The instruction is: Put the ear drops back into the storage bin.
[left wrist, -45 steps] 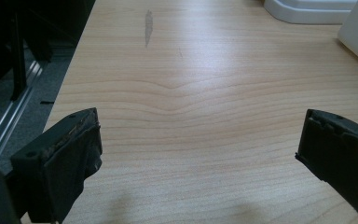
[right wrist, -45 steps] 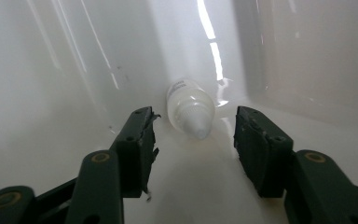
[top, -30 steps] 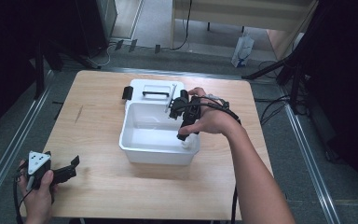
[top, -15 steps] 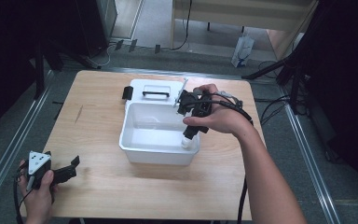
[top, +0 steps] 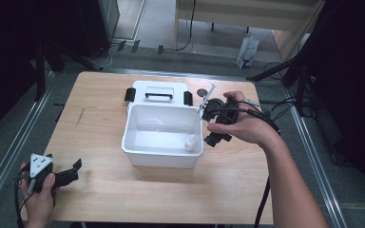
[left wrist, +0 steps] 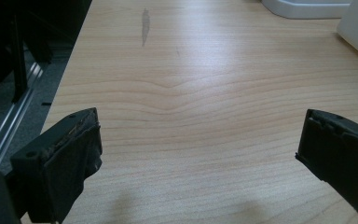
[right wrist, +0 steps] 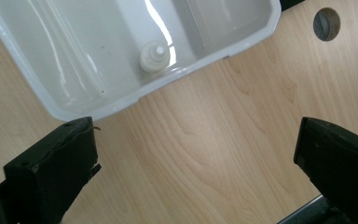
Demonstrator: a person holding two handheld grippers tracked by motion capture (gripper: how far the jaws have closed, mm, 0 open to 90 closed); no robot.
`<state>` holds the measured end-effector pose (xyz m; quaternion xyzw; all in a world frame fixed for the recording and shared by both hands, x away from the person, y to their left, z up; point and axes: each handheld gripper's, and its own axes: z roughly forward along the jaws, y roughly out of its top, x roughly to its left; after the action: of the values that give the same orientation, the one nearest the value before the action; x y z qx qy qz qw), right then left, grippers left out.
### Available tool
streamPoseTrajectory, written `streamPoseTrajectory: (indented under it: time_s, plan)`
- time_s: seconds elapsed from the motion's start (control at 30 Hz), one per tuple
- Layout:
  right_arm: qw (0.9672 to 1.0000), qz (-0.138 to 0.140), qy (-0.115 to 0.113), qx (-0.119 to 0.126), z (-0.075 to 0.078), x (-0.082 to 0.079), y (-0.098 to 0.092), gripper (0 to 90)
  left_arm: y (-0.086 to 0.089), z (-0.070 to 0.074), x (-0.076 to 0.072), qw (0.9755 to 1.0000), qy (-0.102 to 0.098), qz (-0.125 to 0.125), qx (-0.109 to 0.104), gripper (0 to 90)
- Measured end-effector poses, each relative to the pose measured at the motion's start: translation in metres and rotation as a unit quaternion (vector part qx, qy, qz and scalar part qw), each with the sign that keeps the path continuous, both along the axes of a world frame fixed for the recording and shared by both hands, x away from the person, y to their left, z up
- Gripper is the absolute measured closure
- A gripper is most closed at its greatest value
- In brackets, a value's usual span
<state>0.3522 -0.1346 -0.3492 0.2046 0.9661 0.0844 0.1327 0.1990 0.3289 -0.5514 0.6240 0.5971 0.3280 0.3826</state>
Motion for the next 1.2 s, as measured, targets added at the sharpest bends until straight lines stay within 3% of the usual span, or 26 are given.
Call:
streamPoseTrajectory:
  time_s: [0.23, 0.5, 0.8, 1.2]
  plan:
    - [0.9998, -0.019, -0.003, 0.008, 0.001, -0.008, -0.026, 0.0, -0.001, 0.0, 0.0, 1.0, 0.0, -0.002, 0.002, 0.3]
    - [0.9989, -0.044, 0.002, 0.016, -0.01, -0.016, -0.054, 0.0, 0.0, 0.0, 0.0, 1.0, 0.001, -0.002, 0.001, 0.3]
    - [0.9968, -0.076, -0.003, 0.023, -0.031, -0.023, -0.078, 0.0, -0.001, 0.0, 0.0, 1.0, 0.002, -0.003, 0.005, 0.3]
    - [0.9895, -0.131, -0.02, 0.057, -0.074, -0.035, -0.112, 0.0, -0.001, 0.0, 0.0, 1.0, 0.003, -0.002, 0.004, 0.3]
